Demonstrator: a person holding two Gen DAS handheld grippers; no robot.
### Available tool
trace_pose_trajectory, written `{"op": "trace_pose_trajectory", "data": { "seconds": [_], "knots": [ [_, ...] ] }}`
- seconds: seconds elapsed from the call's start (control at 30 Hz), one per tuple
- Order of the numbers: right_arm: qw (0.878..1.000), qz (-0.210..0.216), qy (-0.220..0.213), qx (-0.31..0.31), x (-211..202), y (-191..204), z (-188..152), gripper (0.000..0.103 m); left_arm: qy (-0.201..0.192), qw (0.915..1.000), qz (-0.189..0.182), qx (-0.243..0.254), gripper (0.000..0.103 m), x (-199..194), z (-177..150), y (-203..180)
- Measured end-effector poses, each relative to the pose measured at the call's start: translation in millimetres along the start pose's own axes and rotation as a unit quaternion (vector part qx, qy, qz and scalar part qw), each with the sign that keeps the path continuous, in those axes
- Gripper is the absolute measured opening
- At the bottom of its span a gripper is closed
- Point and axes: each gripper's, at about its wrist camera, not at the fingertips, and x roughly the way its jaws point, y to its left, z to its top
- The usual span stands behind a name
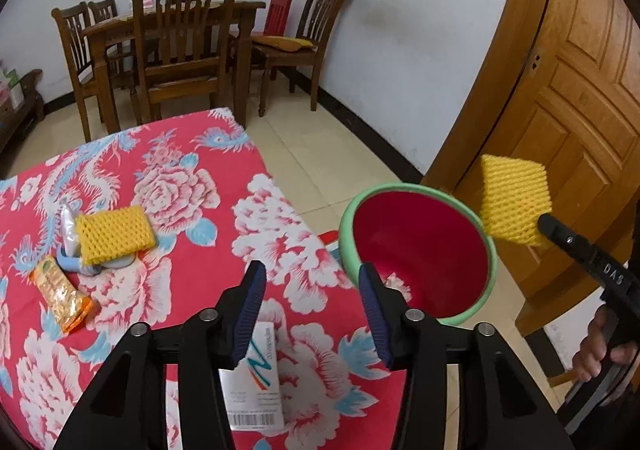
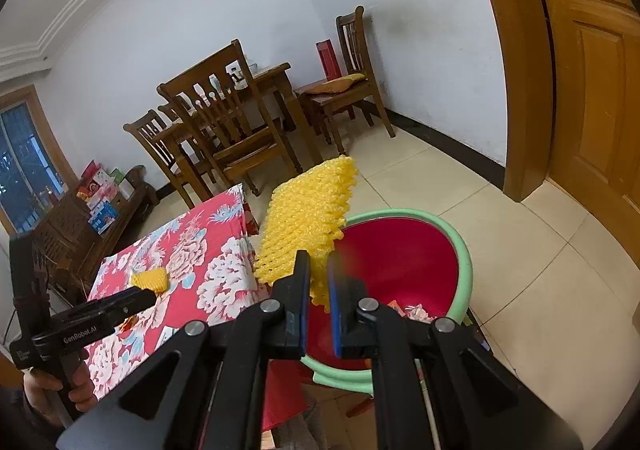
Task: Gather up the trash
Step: 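Carry the yellow mesh over the red bucket and open right tool, then carry the white medicine box over the bucket and open left tool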
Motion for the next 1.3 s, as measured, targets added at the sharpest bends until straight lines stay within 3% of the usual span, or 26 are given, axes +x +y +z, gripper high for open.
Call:
{"op": "trace_pose_trajectory", "data": {
  "seconds": [0.3,0.7,0.87,1.3],
  "knots": [
    [0.999,-0.003,0.022,0.023,14,-16,-8,0.011,0.03,0.999,0.033,0.003,0.055,6,-23,13],
    [0.997,-0.021,0.059,0.041,30,-27,-20,0.016,0.074,0.9961,0.045,-0.016,0.056,20,-48,25],
    [0.997,-0.02,0.058,0.04,30,-27,-20,0.024,0.081,0.9955,0.049,-0.007,0.056,25,-54,22],
    [0.998,-0.007,0.052,0.037,25,-22,-22,0.024,0.076,0.9927,0.091,0.025,0.057,25,-58,14]
  ]
}}
